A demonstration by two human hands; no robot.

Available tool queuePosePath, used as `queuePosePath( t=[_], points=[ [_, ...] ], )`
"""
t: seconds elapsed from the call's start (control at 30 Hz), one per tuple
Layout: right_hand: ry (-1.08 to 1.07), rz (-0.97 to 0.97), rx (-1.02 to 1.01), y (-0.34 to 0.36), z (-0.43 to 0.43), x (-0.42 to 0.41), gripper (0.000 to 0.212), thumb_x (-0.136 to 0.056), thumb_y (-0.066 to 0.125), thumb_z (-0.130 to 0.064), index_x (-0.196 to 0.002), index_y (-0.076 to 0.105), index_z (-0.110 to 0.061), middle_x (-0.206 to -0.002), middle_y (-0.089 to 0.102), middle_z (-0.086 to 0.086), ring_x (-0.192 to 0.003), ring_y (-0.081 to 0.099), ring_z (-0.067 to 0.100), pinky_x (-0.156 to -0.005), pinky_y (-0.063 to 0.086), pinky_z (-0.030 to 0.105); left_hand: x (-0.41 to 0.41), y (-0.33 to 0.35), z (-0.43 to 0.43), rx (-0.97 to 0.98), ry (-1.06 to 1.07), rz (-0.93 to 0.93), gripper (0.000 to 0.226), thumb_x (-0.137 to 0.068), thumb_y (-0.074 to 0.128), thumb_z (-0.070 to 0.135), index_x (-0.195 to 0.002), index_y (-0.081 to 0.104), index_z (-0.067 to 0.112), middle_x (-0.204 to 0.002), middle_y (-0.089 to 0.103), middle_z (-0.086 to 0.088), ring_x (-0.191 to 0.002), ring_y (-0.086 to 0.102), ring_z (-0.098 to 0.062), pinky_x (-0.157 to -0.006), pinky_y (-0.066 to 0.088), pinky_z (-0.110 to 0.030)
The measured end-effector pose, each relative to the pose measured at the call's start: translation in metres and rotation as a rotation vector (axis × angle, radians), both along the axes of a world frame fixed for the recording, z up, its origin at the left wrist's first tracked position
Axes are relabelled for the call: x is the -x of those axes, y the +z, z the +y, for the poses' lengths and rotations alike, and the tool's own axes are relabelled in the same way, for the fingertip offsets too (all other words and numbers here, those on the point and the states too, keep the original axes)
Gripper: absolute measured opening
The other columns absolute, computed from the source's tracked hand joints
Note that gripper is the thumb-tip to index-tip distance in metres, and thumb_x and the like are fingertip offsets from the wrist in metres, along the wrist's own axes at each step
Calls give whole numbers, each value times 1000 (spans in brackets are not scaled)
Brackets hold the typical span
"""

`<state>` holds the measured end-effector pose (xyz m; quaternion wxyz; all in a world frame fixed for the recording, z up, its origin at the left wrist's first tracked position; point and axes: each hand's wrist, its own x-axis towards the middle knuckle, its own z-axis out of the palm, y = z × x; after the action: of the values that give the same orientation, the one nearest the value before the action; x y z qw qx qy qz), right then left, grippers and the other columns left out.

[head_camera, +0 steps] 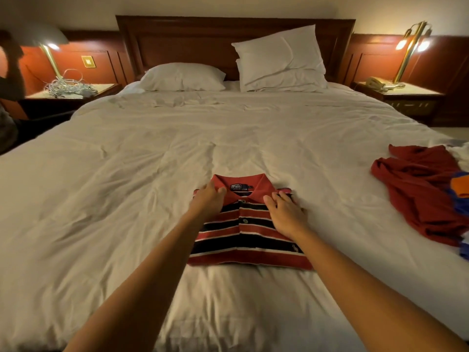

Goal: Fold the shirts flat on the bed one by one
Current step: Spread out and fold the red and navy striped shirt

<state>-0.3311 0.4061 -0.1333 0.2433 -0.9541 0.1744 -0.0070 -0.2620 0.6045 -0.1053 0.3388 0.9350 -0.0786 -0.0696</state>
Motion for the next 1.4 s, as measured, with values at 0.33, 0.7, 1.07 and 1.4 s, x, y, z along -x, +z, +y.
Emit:
queuePosePath(
  t=[0.33, 0.7, 1.07, 1.4],
  points=[
    [-179, -131, 294, -41, -16, -43, 61, -100, 15, -61, -122, 54, -19, -130, 52, 6, -119, 42, 29, -99, 32, 48, -42, -75, 14, 7, 302, -223, 35, -105, 39, 32, -127, 61, 17, -138, 50, -9, -130, 37, -33, -109, 26, -46],
    [-203, -134, 229, -31, -37, -68, 62, -96, 19, -69, -102, 58, -22, -107, 63, 3, -111, 49, 29, -95, 34, 48, -80, -44, 37, 385, 115, 54, 19, -100, 54, 25, -101, 71, 15, -106, 72, -6, -103, 67, -25, -91, 53, -38],
    [-90, -316, -57, -40, -46, -91, 46, -100, 38, -56, -97, 60, -15, -78, 65, 1, -74, 64, 24, -72, 54, 44, -103, -44, 26, 242, 4, 1, 24, -99, 58, 36, -87, 74, 23, -76, 70, 8, -75, 66, -10, -63, 43, -20],
    [-135, -478, -118, -43, -43, -88, 34, -98, 52, -48, -85, 54, -16, -65, 58, -6, -60, 58, 15, -57, 46, 33, -95, -45, 31, 305, 79, -226, 26, -100, 57, 25, -91, 78, 13, -86, 69, 2, -82, 65, -17, -83, 52, -42]
  ],
)
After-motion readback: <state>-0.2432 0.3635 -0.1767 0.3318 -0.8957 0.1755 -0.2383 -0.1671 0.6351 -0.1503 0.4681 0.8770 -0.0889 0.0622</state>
